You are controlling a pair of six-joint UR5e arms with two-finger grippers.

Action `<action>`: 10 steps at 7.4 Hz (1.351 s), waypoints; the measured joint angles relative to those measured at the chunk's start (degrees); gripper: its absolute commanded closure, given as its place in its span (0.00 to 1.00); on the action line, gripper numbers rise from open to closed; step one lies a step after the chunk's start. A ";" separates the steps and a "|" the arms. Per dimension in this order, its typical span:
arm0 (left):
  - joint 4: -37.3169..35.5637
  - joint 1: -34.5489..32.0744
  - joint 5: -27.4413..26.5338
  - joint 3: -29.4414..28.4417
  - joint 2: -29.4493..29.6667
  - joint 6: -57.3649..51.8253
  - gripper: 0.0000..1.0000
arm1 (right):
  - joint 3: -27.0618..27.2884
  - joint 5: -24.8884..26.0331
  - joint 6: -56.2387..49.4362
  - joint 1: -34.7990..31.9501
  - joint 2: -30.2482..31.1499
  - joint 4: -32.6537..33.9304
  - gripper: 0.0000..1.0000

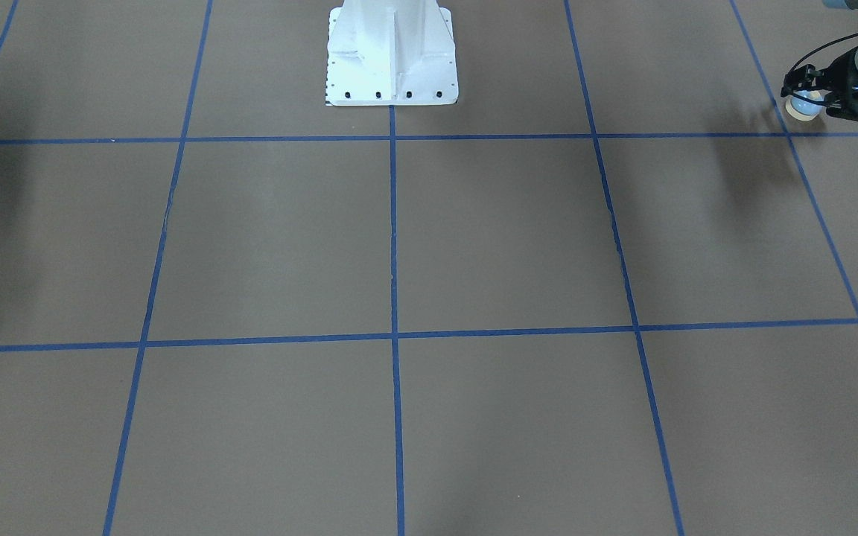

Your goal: Place and press bell with both arms

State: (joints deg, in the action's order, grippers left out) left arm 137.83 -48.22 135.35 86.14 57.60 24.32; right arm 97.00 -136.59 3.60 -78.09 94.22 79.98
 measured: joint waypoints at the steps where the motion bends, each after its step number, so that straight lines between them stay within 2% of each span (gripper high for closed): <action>1: -0.04 0.08 -0.24 0.00 0.40 0.03 0.01 | -0.08 0.01 0.00 0.02 0.00 0.00 0.00; 3: -0.27 0.16 -0.50 -0.10 1.22 0.08 0.02 | -0.13 0.01 0.00 0.04 0.00 0.00 0.00; 4: -0.37 0.20 -0.57 -0.14 1.46 0.10 0.23 | -0.14 0.01 0.00 0.05 0.00 0.00 0.00; 6: -0.41 0.23 -0.61 -0.12 1.59 0.11 0.88 | -0.14 0.01 0.00 0.05 0.00 0.00 0.00; 7: -0.40 0.22 -0.35 0.55 1.37 0.09 1.00 | -0.14 0.01 0.00 0.05 0.00 0.00 0.00; 10: -3.49 0.02 3.57 8.15 -0.81 0.03 1.00 | -0.30 0.01 0.00 0.05 0.00 0.00 0.00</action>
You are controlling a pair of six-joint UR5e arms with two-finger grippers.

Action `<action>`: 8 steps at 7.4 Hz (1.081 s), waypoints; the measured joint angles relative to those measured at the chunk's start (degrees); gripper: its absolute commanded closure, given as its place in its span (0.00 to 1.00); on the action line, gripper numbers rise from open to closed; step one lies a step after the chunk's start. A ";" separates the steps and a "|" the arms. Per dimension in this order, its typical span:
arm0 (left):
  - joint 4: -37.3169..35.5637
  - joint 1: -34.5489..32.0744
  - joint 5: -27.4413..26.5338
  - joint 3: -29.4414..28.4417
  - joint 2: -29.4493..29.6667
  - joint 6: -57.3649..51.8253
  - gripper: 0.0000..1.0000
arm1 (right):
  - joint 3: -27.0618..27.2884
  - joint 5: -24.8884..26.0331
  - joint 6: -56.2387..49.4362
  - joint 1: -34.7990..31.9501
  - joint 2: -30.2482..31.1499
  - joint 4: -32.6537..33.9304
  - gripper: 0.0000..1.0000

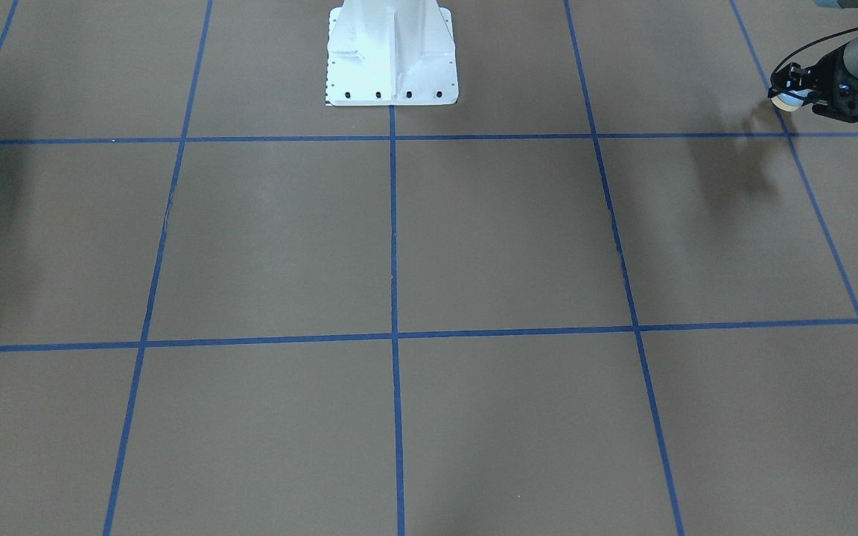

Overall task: Place and press bell with both arms
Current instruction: 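Carry the bell with the left gripper toward the table's center grid crossing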

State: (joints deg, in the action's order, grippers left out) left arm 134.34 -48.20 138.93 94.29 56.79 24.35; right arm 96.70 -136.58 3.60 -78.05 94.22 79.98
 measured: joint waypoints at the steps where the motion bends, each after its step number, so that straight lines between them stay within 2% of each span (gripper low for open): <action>1: -3.03 -0.22 1.41 3.33 -0.05 0.00 1.00 | -0.25 0.00 0.00 0.00 -0.02 0.00 0.00; 3: -16.33 -0.80 2.50 11.72 4.23 0.00 1.00 | -0.60 0.02 0.00 0.00 -0.32 0.00 0.00; 4: -25.22 -1.53 2.45 14.53 10.15 -0.03 1.00 | -0.69 0.05 0.00 0.00 -0.58 0.00 0.00; 6: -42.57 -3.32 2.24 16.31 26.06 -0.06 1.00 | -1.16 0.08 0.00 0.00 -1.07 0.04 0.00; 8: -56.71 -3.57 1.05 14.21 42.31 0.00 1.00 | -1.38 0.09 0.00 0.00 -1.44 0.01 0.00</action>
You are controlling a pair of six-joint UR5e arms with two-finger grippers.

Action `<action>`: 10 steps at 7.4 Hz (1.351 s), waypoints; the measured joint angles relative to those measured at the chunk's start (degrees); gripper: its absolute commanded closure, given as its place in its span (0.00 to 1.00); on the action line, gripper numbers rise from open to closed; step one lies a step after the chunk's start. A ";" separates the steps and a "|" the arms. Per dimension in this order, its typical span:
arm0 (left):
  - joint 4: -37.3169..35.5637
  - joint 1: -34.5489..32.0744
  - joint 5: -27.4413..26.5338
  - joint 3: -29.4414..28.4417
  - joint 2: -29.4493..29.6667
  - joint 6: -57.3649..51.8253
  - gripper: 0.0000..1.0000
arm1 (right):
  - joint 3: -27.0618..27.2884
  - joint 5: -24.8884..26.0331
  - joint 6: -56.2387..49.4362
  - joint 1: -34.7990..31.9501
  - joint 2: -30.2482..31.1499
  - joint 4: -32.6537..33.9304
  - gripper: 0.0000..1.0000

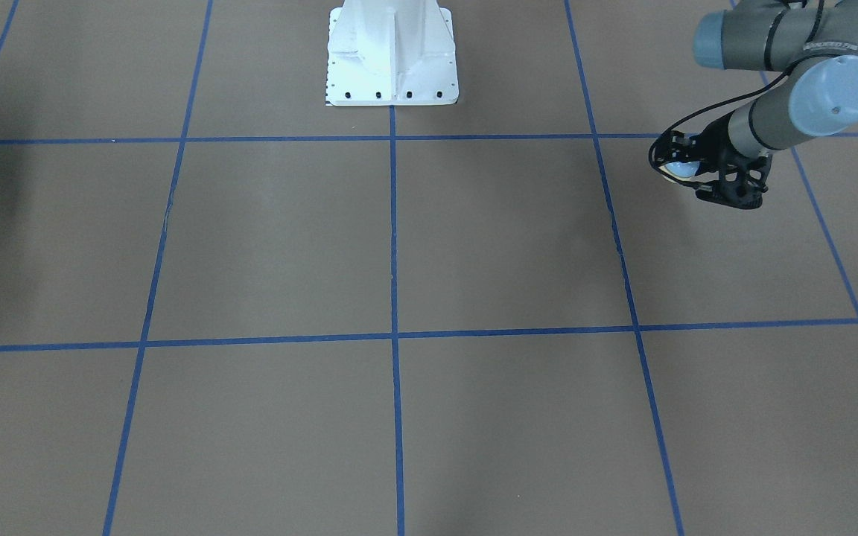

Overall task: Place and press bell with both arms
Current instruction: 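Carry the bell with the left gripper toward the table's center grid crossing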

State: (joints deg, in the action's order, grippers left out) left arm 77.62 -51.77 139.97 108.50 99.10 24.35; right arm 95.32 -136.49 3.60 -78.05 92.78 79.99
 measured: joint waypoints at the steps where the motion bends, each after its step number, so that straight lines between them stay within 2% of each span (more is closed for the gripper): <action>1: -5.00 0.22 -0.76 -2.63 8.09 0.51 1.00 | -0.03 0.00 0.00 0.00 -0.20 0.00 0.00; 3: -9.01 3.20 -1.58 -11.66 23.46 6.94 1.00 | -0.19 0.00 0.00 0.00 -0.46 -0.01 0.00; 5: -8.76 6.75 -2.36 -26.08 38.16 14.00 1.00 | -0.39 0.06 0.00 0.10 -0.78 -0.01 0.00; 6: -5.81 8.44 -2.49 -35.42 45.09 17.52 1.00 | -0.72 0.08 0.00 0.41 -1.11 -0.01 0.00; 7: -0.31 10.15 -2.61 -43.32 49.65 21.66 1.00 | -1.34 0.08 0.00 0.77 -1.72 -0.01 0.00; 9: 8.35 13.63 -3.93 -51.51 53.06 28.30 0.99 | -2.55 0.09 0.00 1.01 -2.98 -0.01 0.00; 10: 9.63 14.84 -4.77 -53.19 54.03 29.73 0.86 | -2.89 0.09 0.00 1.07 -3.34 -0.01 0.00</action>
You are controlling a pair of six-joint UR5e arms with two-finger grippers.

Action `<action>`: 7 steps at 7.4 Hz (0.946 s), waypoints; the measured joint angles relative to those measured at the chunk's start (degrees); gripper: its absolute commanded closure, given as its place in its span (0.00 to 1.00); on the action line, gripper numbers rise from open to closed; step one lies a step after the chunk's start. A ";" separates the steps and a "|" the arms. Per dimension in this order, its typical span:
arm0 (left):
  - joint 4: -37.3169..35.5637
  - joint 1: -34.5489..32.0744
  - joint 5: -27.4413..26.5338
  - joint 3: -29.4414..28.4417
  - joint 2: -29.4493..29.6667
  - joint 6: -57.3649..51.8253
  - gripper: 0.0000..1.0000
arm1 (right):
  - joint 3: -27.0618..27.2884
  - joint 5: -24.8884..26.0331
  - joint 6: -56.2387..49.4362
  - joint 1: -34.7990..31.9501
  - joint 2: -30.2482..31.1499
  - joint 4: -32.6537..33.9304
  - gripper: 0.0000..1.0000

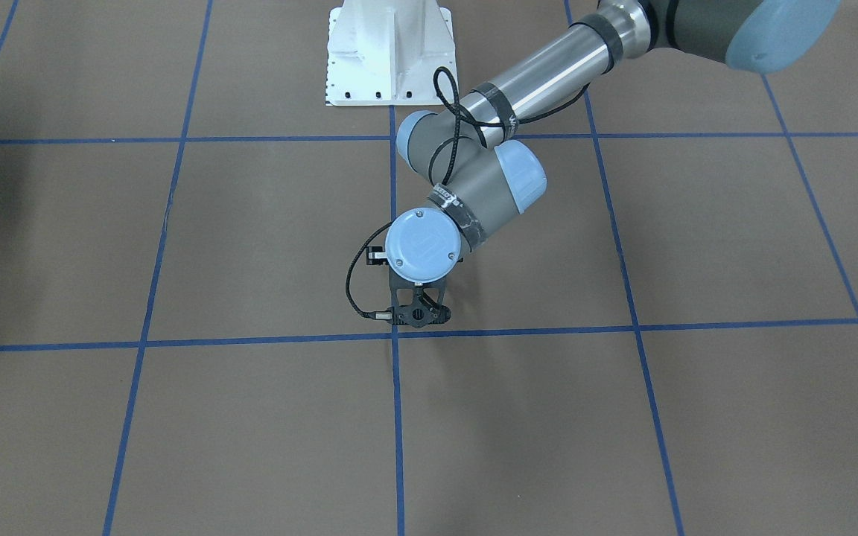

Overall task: Place and press bell with both arms
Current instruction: 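Carry the bell with the left gripper toward the table's center grid crossing, then lower the bell onto the center crossing and open the left gripper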

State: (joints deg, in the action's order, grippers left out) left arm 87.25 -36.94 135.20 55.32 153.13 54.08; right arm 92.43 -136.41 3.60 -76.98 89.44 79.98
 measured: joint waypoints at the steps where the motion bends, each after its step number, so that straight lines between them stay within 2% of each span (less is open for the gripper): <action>1: 0.57 0.72 -0.40 -1.16 0.91 1.00 0.86 | -0.28 0.00 0.00 0.04 -0.24 0.00 0.00; 4: 0.97 1.56 -0.98 -3.18 2.81 2.15 0.85 | -1.04 0.00 0.00 0.07 -0.54 0.00 0.00; 6: 0.95 1.91 -1.78 -3.56 2.84 2.32 0.69 | -1.70 0.06 0.00 0.08 -0.78 0.00 0.00; 7: 0.96 1.99 -1.89 -3.76 2.80 2.36 0.67 | -1.95 0.06 0.00 0.07 -0.81 0.00 0.00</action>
State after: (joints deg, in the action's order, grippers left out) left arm 88.22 -34.95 133.31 51.55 155.93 56.44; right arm 90.48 -136.35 3.60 -76.91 88.63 79.98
